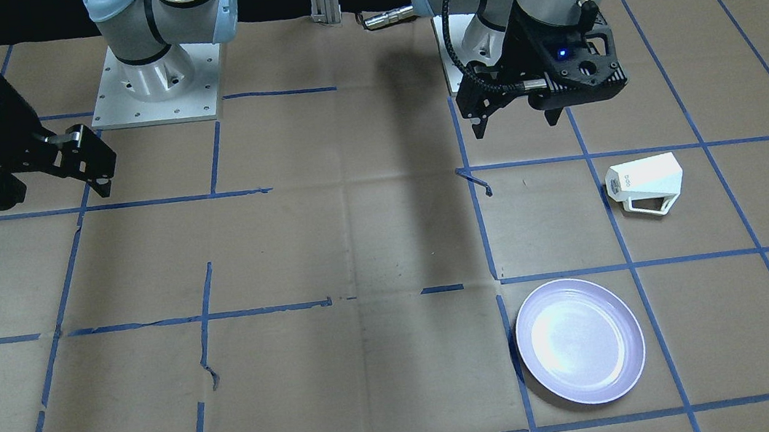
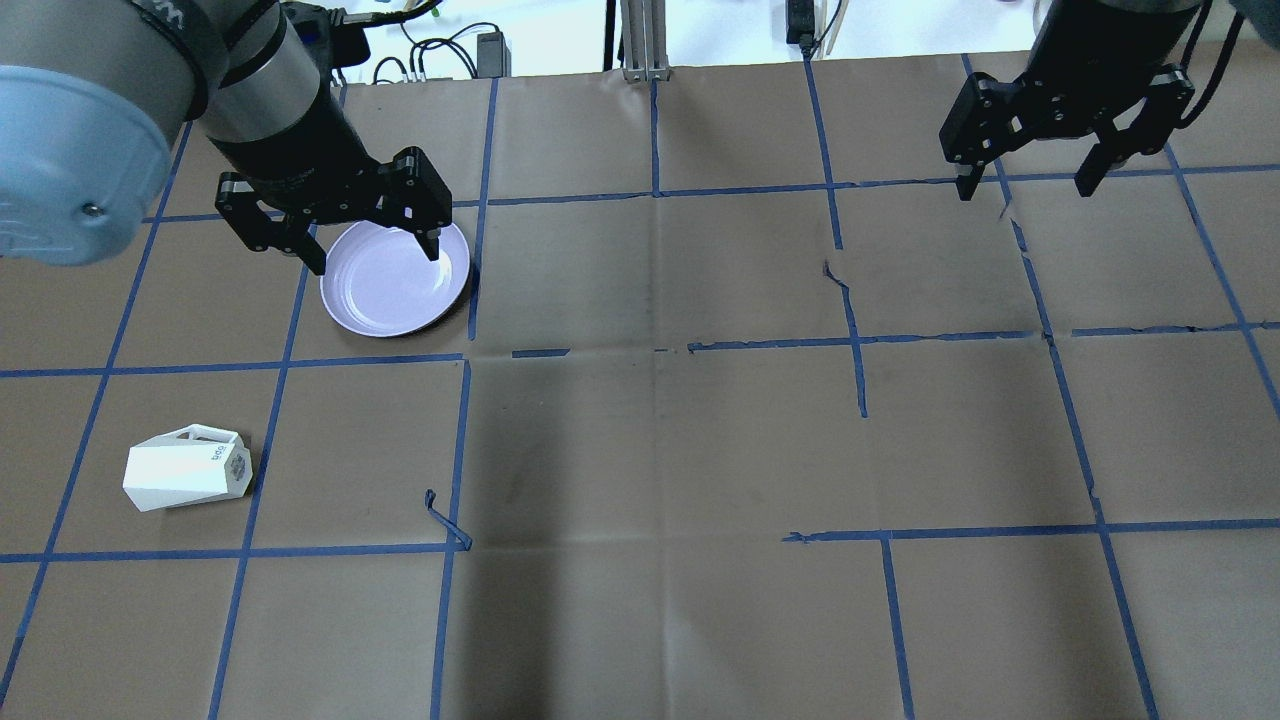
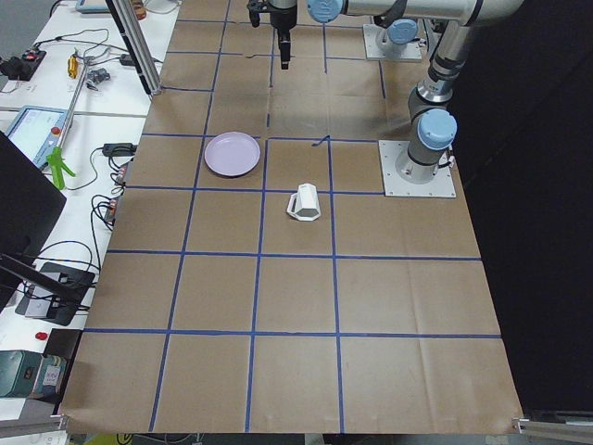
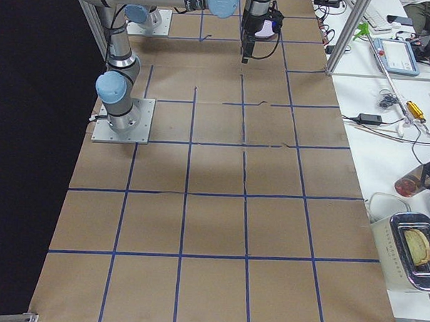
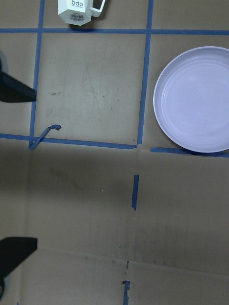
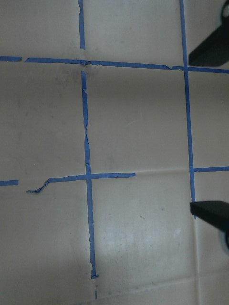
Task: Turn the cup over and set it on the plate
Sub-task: 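Move the left gripper from above the plate toward the white mug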
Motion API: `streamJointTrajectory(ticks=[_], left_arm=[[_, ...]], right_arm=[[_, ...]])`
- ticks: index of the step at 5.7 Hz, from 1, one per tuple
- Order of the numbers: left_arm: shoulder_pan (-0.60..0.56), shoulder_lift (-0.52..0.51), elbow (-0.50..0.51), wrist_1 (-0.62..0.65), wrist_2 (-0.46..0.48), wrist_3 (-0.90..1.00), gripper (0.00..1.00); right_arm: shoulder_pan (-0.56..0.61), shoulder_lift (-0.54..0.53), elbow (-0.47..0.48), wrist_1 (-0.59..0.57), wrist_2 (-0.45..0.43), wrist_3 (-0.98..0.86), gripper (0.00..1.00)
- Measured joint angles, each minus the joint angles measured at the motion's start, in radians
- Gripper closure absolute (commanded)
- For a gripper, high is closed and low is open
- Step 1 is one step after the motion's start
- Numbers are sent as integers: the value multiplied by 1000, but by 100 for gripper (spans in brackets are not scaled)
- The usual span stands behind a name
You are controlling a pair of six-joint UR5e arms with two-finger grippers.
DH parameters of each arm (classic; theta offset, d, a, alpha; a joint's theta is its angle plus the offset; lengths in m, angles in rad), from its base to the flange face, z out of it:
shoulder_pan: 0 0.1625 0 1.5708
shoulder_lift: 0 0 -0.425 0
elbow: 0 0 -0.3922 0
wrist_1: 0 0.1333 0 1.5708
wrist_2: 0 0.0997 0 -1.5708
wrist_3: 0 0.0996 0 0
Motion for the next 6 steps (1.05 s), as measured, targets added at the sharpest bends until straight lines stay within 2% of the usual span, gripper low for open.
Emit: streamJointTrajectory(ticks=[4, 6], left_arm=[[7, 26, -22, -2, 12, 1, 1], [89, 27, -21, 0, 13, 44, 1]], right_arm=[[0, 0, 0, 0, 0, 0, 0], [0, 0, 0, 0, 0, 0, 0]])
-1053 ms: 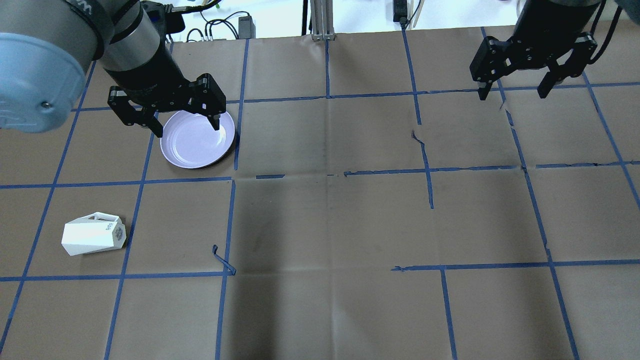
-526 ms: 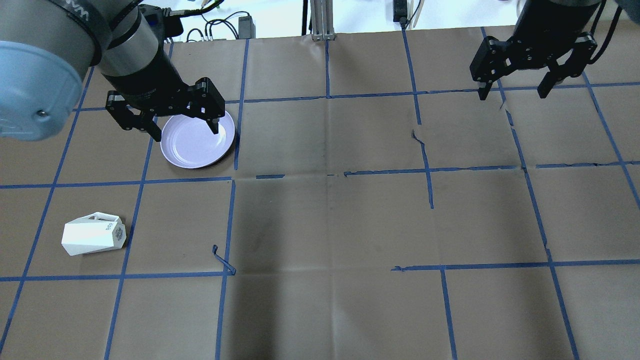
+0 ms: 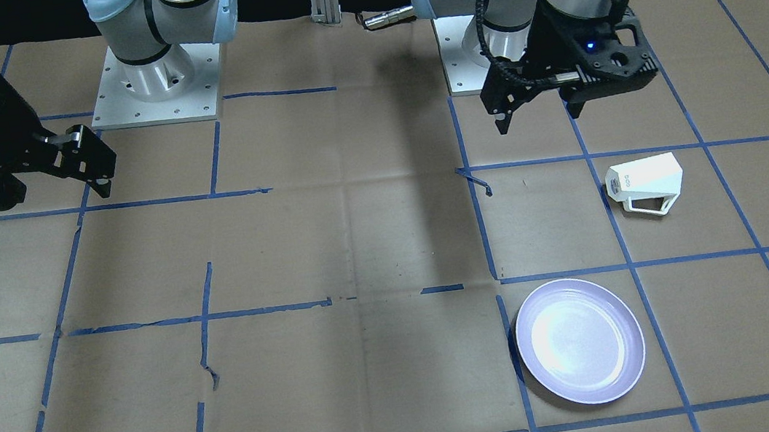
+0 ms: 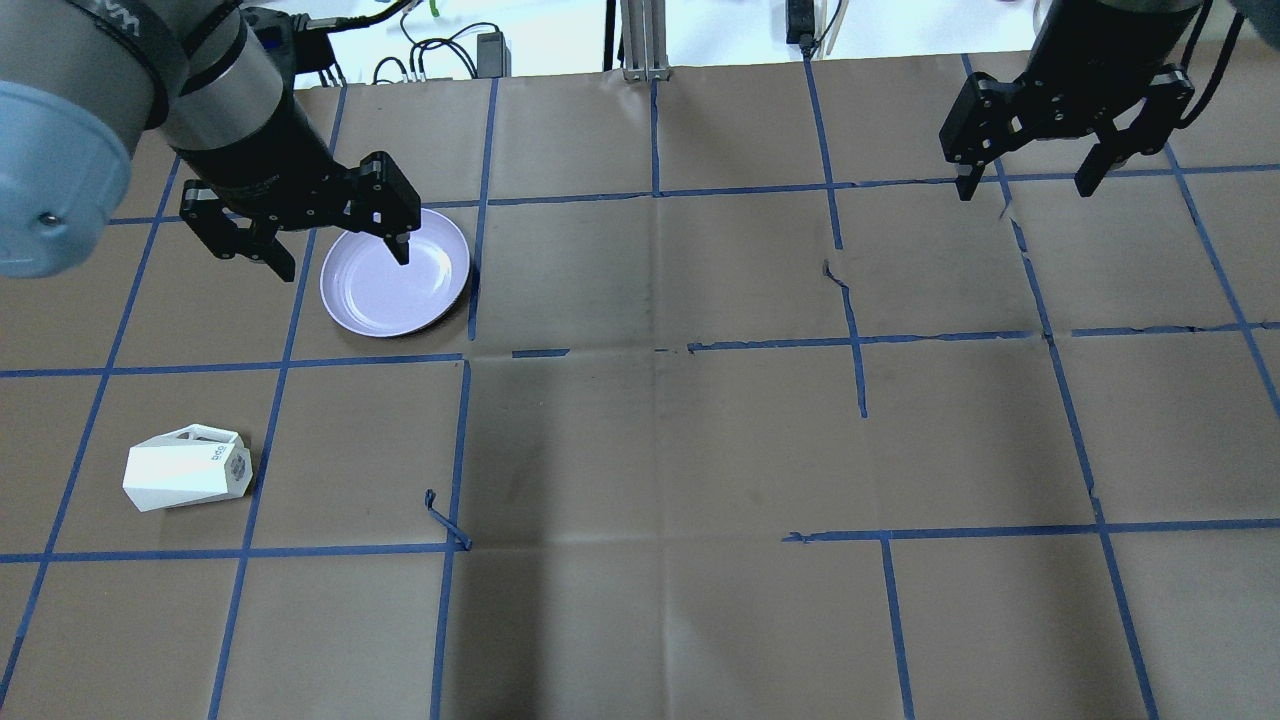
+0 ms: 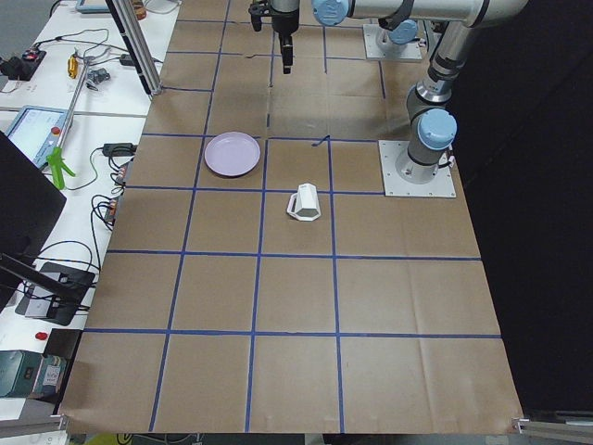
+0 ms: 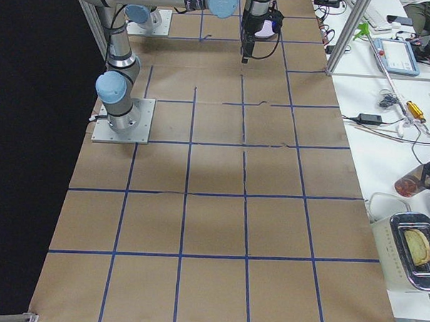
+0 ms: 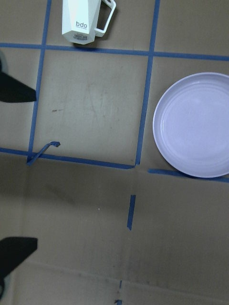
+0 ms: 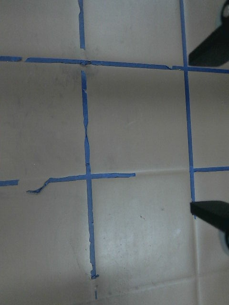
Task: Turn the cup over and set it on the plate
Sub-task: 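Move the left gripper from above the plate toward the white mug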
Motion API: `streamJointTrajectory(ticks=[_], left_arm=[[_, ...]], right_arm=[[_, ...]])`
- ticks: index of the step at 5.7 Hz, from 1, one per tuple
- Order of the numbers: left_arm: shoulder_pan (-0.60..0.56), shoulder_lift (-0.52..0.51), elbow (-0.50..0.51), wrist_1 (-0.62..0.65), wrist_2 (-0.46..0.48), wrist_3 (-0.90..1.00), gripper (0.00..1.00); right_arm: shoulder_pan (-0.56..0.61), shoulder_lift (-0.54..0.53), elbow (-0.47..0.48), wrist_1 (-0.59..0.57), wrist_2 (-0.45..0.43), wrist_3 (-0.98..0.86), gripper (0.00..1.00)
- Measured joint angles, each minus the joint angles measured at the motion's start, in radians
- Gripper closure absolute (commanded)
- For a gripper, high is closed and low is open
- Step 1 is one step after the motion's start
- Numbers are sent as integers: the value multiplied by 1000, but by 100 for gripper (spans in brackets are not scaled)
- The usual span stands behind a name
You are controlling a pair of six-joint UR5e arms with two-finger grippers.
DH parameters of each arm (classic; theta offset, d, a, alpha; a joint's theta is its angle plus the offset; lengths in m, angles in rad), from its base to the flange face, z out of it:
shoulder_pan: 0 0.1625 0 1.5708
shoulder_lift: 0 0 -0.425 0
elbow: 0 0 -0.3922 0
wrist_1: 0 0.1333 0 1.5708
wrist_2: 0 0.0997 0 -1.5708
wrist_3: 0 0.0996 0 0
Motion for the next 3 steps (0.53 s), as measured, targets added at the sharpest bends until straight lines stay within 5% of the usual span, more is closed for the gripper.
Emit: streamJointTrajectory(ticks=[3], left_arm=[[315, 2, 6, -49, -1, 380, 1]], right_arm=[[0, 0, 0, 0, 0, 0, 0]])
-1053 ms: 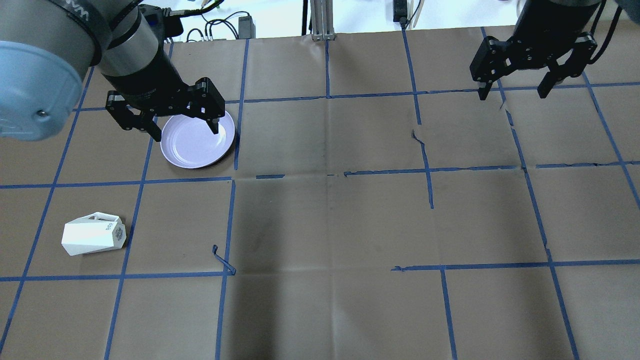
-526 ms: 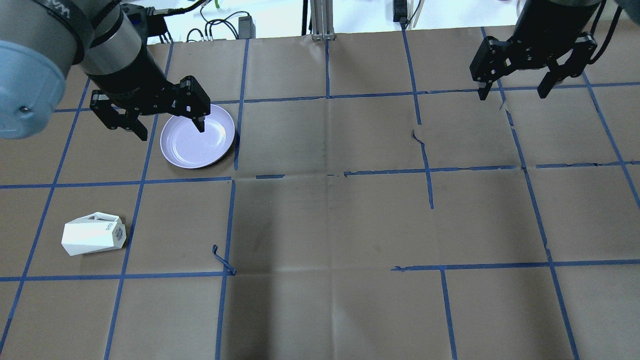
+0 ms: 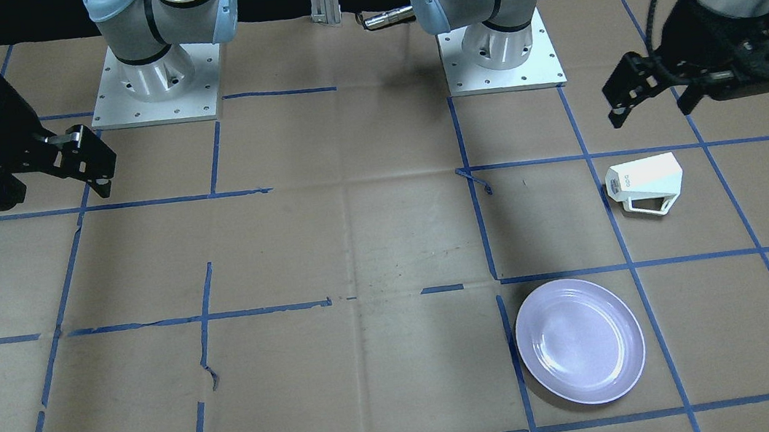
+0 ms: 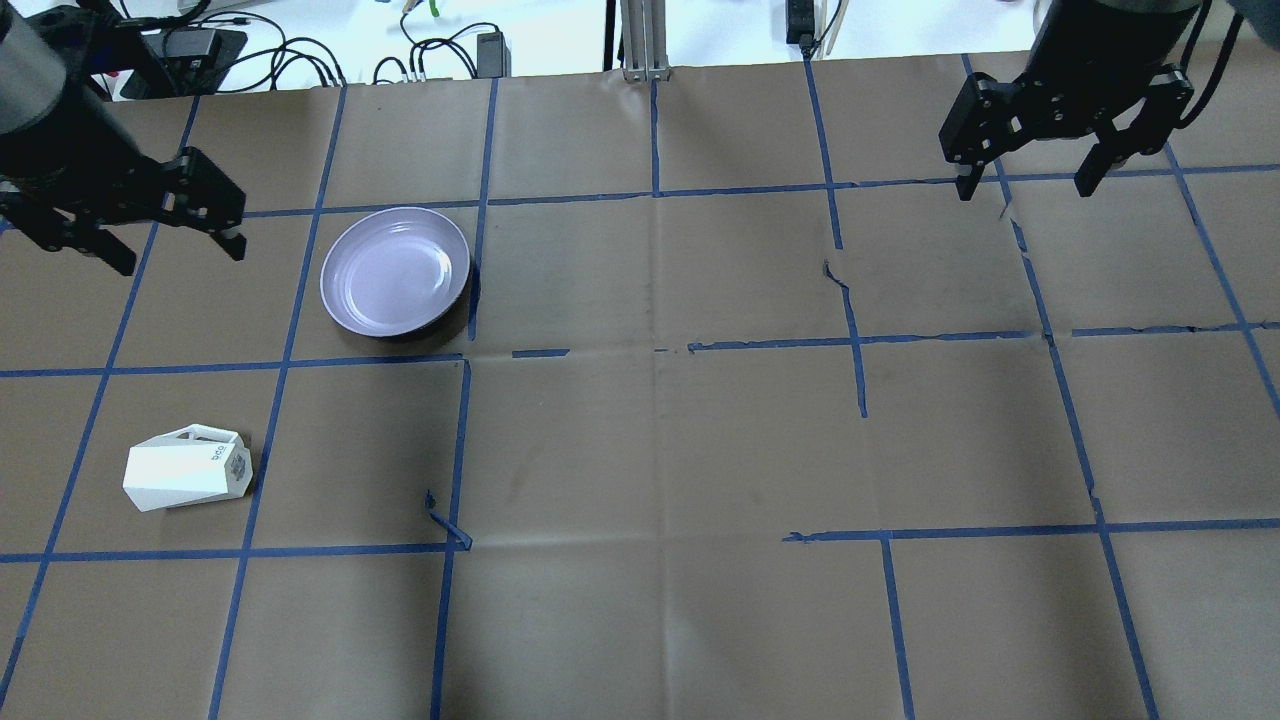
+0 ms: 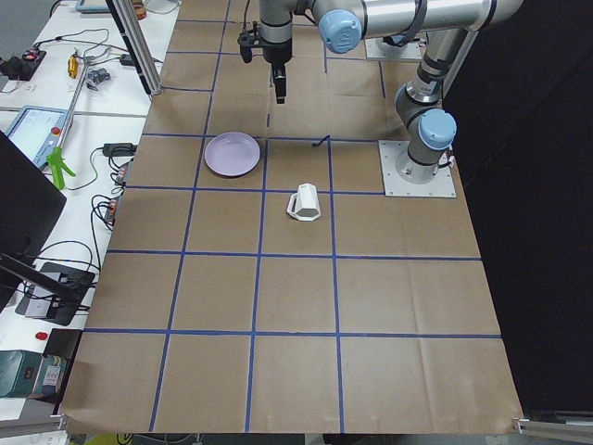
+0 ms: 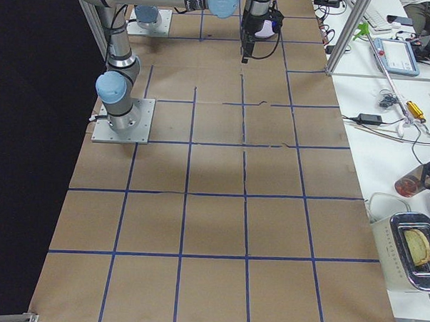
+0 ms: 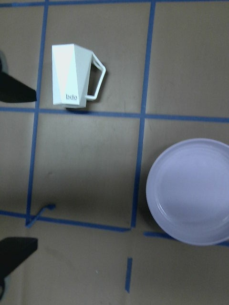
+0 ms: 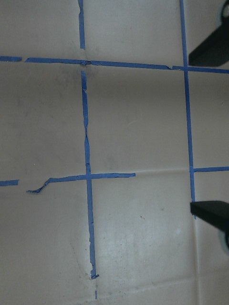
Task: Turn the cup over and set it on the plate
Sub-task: 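Move the left gripper from above the plate toward the white mug, then lower the left gripper beside the white mug lying on its side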
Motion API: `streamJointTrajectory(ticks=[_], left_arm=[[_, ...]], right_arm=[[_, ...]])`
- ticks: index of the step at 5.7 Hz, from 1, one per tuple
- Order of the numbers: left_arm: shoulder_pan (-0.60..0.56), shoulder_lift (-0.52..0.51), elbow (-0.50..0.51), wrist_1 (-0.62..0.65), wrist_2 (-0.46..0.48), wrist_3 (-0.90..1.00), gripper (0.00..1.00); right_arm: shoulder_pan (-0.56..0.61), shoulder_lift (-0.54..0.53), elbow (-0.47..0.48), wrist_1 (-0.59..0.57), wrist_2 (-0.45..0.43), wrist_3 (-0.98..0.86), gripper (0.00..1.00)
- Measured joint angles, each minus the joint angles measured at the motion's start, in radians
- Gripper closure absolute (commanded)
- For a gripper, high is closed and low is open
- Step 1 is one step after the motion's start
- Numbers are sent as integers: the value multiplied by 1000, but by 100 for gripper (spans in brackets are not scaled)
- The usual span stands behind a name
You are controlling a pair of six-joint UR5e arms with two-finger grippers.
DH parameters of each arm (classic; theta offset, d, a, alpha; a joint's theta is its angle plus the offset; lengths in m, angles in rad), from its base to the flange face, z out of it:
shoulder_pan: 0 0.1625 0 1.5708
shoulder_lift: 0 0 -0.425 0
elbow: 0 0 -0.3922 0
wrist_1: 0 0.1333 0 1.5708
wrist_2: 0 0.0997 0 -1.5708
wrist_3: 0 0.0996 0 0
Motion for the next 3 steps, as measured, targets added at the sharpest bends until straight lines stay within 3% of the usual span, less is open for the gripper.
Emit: streamJointTrajectory(ticks=[3], left_arm=[[366, 2, -11, -61, 1, 500, 1]], right_arm=[[0, 0, 0, 0, 0, 0, 0]])
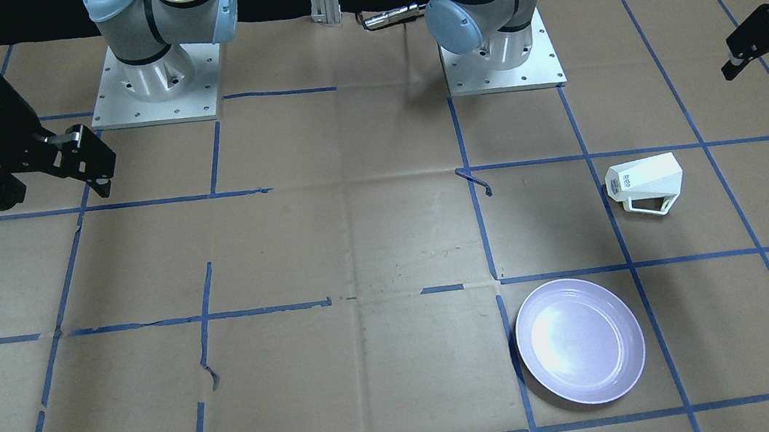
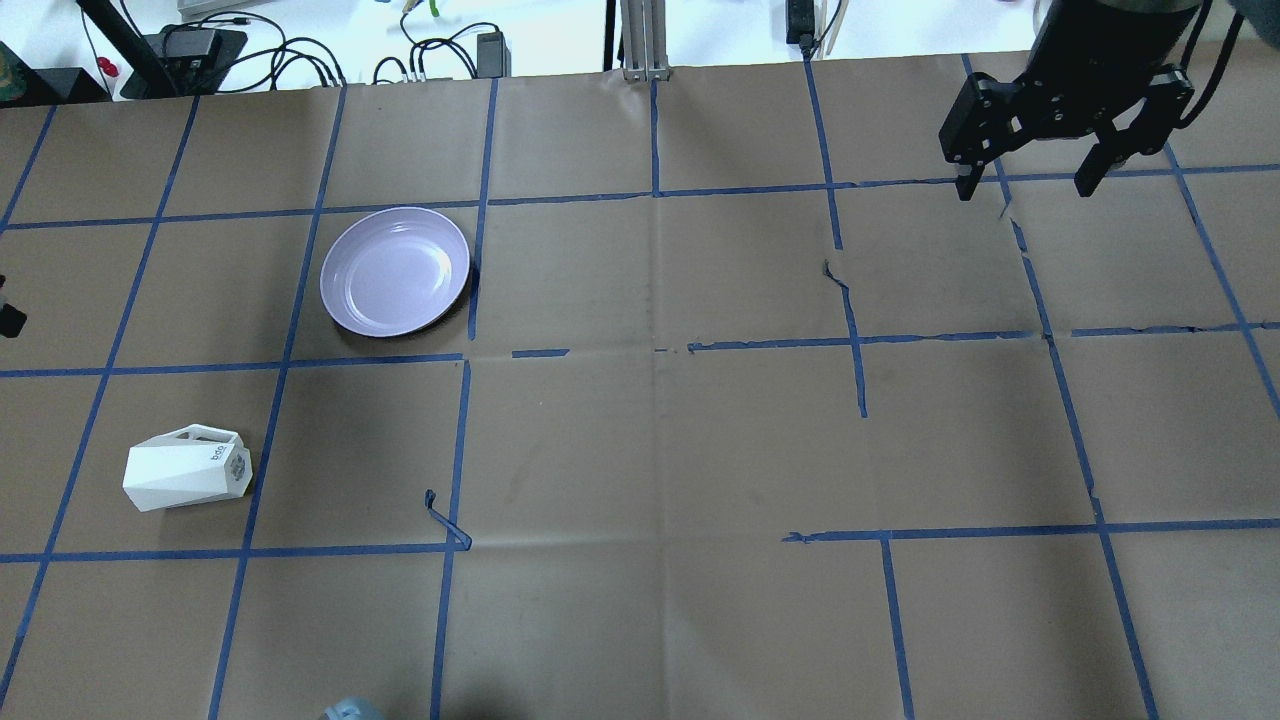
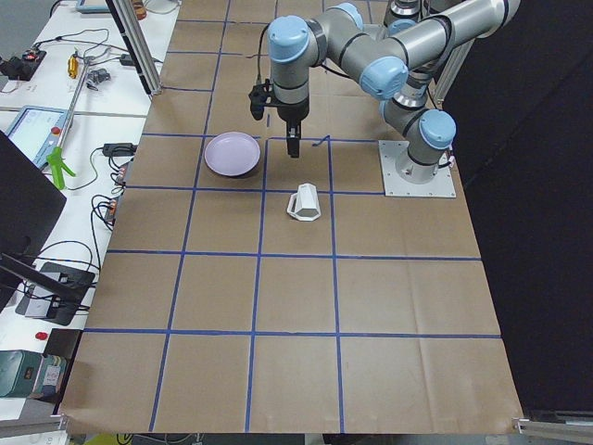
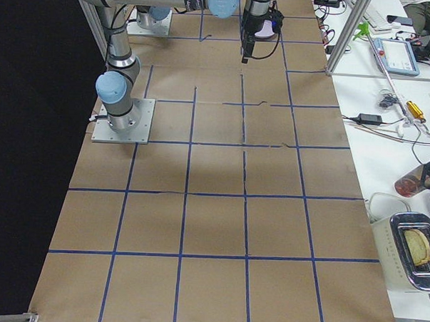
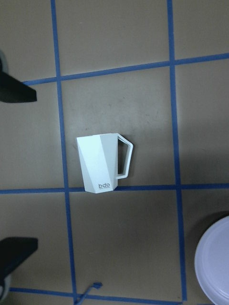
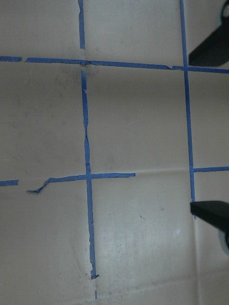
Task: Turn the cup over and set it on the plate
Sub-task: 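Lower the left gripper beside the white mug lying on its side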
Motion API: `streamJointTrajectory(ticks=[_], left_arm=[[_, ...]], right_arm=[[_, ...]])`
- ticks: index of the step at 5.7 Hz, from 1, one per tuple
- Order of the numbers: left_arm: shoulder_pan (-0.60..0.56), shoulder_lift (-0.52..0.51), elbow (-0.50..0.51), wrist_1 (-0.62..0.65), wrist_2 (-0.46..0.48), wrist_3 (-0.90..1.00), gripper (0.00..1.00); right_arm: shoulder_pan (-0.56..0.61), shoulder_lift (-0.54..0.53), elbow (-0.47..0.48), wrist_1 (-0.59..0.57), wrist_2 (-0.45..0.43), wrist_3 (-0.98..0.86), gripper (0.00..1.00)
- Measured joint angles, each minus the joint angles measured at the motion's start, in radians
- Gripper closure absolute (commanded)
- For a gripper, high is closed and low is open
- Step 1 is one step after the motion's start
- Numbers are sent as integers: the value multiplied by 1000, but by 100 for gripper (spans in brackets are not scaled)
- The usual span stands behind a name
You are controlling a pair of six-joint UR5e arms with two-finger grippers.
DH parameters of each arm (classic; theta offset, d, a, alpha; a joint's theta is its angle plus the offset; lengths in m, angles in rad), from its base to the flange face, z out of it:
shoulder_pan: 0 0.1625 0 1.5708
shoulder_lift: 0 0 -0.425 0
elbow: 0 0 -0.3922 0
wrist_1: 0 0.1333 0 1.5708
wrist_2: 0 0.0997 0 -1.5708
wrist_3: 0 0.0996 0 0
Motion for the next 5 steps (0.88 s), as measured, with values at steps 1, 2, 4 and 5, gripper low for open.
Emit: streamJointTrajectory(ticks=[1, 2, 4, 5], left_arm=[[52, -1, -3, -27, -5, 75, 1], [110, -15, -6, -63, -20, 180, 1], [228, -116, -15, -107, -151, 323, 1], [251, -194, -16, -125, -220, 359, 1]], right_arm=[[0, 0, 0, 0, 0, 0, 0], [0, 0, 0, 0, 0, 0, 0], [-1, 0, 0, 0, 0, 0, 0], [0, 0, 0, 0, 0, 0, 0]])
